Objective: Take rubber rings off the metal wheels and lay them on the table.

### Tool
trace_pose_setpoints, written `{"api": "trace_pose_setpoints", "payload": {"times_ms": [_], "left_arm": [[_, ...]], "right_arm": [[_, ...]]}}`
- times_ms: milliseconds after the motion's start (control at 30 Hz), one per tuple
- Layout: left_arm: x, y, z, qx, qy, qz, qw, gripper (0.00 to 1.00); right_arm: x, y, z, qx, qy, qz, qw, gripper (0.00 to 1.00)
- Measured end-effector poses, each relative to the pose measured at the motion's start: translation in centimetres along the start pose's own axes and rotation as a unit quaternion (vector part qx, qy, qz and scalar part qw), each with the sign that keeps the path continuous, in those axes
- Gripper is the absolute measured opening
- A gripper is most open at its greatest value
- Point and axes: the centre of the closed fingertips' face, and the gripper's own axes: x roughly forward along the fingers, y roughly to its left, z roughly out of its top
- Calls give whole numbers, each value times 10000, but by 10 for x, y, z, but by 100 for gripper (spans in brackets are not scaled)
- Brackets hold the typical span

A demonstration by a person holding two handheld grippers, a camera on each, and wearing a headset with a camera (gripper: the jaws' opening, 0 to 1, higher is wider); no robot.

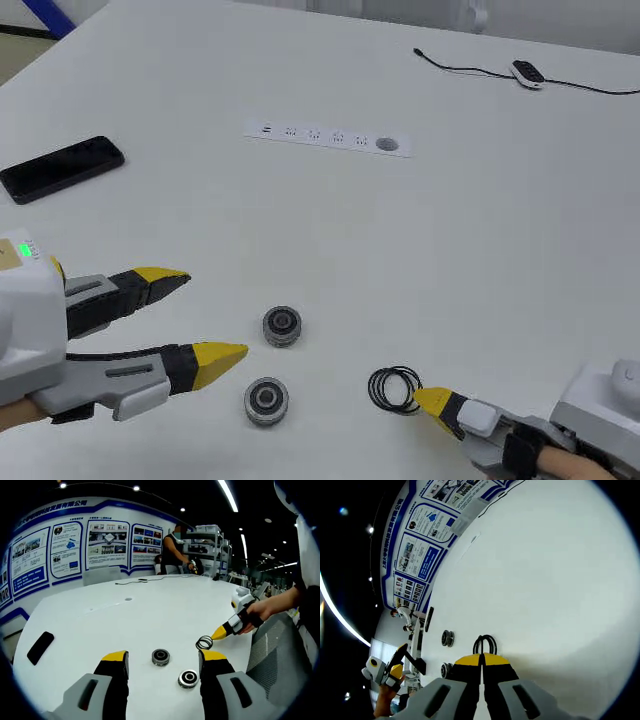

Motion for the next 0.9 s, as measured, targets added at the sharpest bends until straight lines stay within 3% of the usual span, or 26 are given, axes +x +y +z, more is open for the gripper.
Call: {"api": "trace_pose_setpoints", "payload": {"times_ms": [467, 633, 800, 900], "left_arm": [[-14, -2, -2, -83, -97, 146, 9998, 58], [-25, 1, -3, -126, -175, 290, 9993, 58], [-37, 5, -9, -236, -230, 455, 9984, 58], [-44, 6, -13, -298, -260, 534, 9978, 58]], "right_arm": [[-12, -1, 8, -520, -110, -170, 9984, 10], [-24, 7, 15, -749, -261, -21, 9969, 12], [-36, 17, 28, -1254, -532, 58, 9907, 15], [-43, 26, 36, -1381, -650, 188, 9881, 16]]}}
